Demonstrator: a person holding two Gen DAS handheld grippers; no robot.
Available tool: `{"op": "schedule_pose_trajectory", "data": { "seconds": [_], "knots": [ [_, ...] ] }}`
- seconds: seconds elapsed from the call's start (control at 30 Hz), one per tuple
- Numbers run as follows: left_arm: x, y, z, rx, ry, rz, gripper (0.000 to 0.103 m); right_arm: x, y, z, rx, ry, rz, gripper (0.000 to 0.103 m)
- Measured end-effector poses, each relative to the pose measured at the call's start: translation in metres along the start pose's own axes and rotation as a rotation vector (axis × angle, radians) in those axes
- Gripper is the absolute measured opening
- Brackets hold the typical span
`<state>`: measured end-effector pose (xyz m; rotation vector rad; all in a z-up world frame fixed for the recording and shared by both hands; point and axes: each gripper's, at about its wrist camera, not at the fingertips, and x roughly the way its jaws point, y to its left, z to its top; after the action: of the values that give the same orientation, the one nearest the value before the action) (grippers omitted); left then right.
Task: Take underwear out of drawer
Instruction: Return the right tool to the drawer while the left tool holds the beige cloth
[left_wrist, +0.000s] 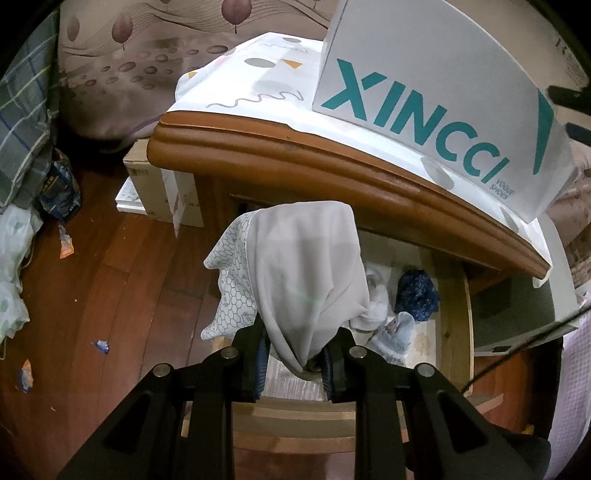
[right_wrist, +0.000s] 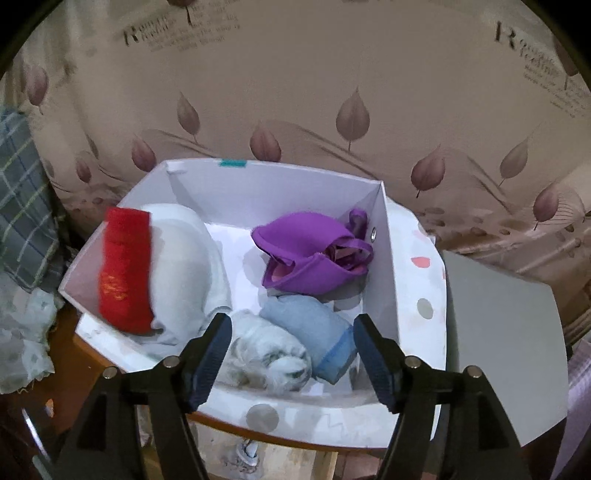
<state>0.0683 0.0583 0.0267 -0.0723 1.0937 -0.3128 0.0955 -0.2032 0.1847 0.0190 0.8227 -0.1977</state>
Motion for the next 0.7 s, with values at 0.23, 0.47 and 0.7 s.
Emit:
{"op": "schedule_pose_trajectory", "data": {
  "seconds": [0.23,0.47,0.7],
  "knots": [
    [0.000,-0.002,0.000,0.009,-0.007,0.009,0.020,-0.046,-0.001,-0.043,-0.017,-0.111,0.062,0.071],
    [0.000,-0.005,-0.001,0.018,-0.011,0.021,0.020,-0.048,-0.007,-0.120,-0.049,-0.147,0.013,0.071],
    [0.001,-0.006,-0.003,0.028,-0.015,0.040,0.020,-0.017,-0.015,-0.184,-0.057,-0.122,-0.009,0.071]
  ]
}}
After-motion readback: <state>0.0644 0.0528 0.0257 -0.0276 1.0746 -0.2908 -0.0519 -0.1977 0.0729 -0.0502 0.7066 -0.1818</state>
